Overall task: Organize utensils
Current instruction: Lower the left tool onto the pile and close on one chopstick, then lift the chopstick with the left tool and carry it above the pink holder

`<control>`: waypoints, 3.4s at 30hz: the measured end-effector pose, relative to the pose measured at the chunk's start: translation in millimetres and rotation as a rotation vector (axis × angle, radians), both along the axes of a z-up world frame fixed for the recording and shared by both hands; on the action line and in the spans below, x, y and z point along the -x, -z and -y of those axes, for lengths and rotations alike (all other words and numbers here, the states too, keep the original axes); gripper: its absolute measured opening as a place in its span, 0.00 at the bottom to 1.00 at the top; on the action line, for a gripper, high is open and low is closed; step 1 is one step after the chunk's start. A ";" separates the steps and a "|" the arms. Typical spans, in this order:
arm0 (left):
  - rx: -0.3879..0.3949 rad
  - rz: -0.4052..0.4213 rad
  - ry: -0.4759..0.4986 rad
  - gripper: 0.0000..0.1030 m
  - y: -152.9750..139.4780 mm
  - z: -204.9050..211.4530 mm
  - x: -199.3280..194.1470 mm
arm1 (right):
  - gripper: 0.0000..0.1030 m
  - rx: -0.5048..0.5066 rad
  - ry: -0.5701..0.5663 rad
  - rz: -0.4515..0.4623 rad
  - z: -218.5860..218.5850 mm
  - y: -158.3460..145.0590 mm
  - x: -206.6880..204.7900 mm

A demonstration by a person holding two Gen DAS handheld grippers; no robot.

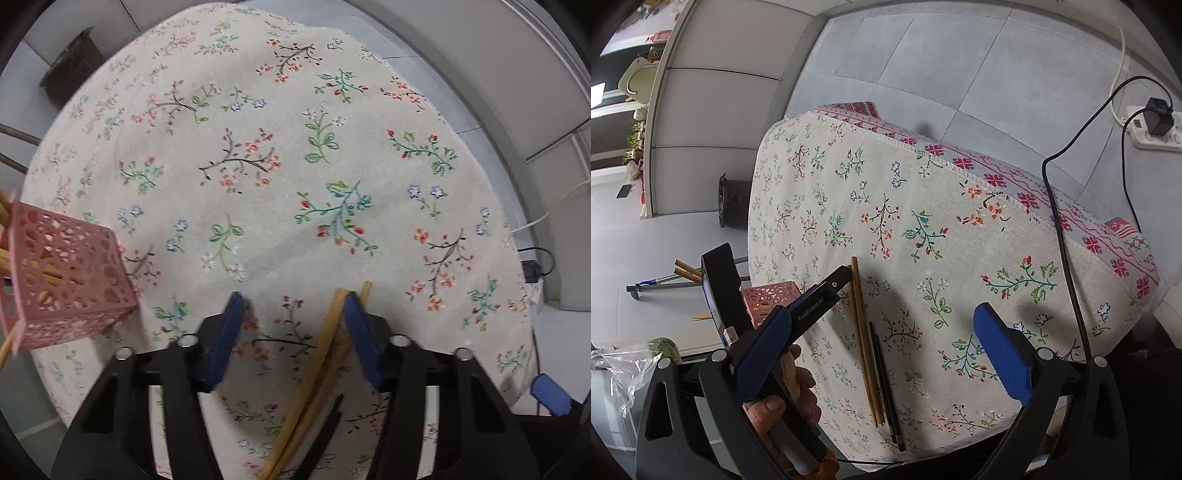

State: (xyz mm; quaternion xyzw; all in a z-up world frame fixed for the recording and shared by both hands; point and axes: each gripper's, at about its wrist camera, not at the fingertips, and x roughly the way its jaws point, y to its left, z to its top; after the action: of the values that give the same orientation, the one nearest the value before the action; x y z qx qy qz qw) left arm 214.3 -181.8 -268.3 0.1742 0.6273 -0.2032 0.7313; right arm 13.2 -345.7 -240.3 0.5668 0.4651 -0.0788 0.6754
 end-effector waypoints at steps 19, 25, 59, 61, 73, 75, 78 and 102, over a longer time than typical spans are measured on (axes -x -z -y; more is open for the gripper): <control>0.068 0.101 -0.001 0.08 -4.5 -41.9 13.4 | 0.93 0.148 -0.101 -0.061 -17.1 6.1 -23.2; 0.072 0.162 -0.006 0.07 -30.1 -67.5 32.8 | 0.93 0.214 -0.130 -0.090 -27.8 12.8 -41.6; 0.154 0.449 -0.216 0.07 -136.8 -187.7 102.6 | 0.07 0.532 -0.364 0.033 -138.7 0.3 -110.7; 0.166 0.461 -0.220 0.07 -141.6 -191.4 105.8 | 0.07 0.541 -0.370 0.104 -142.7 -19.1 -104.0; 0.267 0.501 -0.212 0.07 -173.3 -208.1 140.2 | 0.06 0.651 -0.426 0.427 -155.8 -128.5 -39.5; 0.285 0.507 -0.216 0.07 -178.2 -210.2 145.1 | 0.06 0.660 -0.426 0.457 -152.4 -140.5 -32.4; 0.315 0.522 -0.220 0.07 -187.5 -210.9 149.6 | 0.06 0.656 -0.410 0.494 -145.3 -157.9 -22.7; 0.569 0.809 -0.345 0.07 -322.6 -215.6 100.8 | 0.06 0.680 -0.291 0.750 -102.5 -284.8 -44.6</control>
State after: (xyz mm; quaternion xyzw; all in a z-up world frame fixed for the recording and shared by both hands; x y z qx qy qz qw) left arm 113.4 33.8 54.3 -0.0725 0.2343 -0.1585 0.9564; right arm 57.9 -243.2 44.6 0.2342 0.2136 0.0776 0.9452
